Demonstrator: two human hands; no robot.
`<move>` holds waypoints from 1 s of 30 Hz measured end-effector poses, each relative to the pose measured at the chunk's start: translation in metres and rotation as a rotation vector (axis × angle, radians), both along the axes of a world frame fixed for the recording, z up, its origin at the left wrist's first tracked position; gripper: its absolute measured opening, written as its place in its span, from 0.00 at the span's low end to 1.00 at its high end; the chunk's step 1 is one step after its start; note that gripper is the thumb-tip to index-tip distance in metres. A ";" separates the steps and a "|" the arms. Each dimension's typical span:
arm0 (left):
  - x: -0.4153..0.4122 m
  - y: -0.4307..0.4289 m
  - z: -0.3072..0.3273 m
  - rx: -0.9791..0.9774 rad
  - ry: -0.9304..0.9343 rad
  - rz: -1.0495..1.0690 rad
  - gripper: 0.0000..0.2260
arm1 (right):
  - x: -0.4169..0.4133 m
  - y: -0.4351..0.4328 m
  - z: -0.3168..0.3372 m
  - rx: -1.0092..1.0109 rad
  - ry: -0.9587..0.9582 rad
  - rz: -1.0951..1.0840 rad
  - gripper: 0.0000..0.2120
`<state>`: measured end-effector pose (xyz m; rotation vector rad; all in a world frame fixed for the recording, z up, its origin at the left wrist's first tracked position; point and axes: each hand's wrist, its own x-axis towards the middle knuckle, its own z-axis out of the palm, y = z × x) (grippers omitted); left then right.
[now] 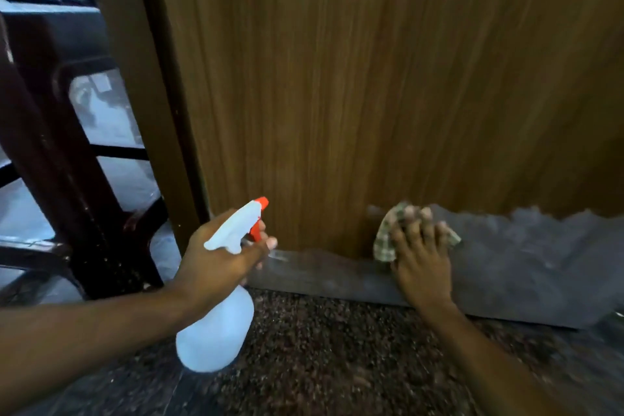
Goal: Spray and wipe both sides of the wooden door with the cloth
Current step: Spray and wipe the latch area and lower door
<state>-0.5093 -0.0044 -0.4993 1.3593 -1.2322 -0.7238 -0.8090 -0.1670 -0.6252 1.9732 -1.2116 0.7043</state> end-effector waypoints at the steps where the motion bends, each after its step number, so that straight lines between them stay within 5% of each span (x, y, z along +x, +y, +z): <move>1: -0.010 -0.007 -0.003 -0.007 0.005 0.008 0.13 | 0.004 -0.001 0.012 0.009 -0.184 -0.076 0.41; 4: -0.042 -0.026 -0.013 -0.029 0.019 0.022 0.13 | 0.046 0.003 0.045 0.089 -0.628 -0.150 0.41; 10: -0.111 -0.046 -0.046 -0.014 0.107 0.052 0.14 | 0.034 0.008 -0.031 0.143 -0.189 0.062 0.43; 14: -0.143 -0.046 -0.058 0.006 0.131 0.017 0.10 | -0.012 0.015 -0.035 0.279 -0.637 -0.305 0.44; 17: -0.152 -0.048 -0.064 0.020 0.120 0.038 0.10 | -0.006 0.001 0.022 0.220 -0.938 -0.246 0.41; 21: -0.172 -0.054 -0.061 0.003 0.110 0.005 0.14 | -0.004 -0.008 0.020 0.074 -0.486 -0.026 0.43; 23: -0.185 -0.058 -0.056 -0.006 0.113 -0.007 0.13 | -0.020 -0.006 -0.013 0.106 -0.432 -0.037 0.46; 25: -0.196 -0.061 -0.053 -0.012 0.109 -0.014 0.12 | -0.044 -0.001 -0.037 0.190 -0.575 -0.127 0.50; 30: -0.226 -0.063 -0.053 0.003 0.116 -0.097 0.10 | -0.092 -0.012 0.026 0.185 -1.370 -0.223 0.38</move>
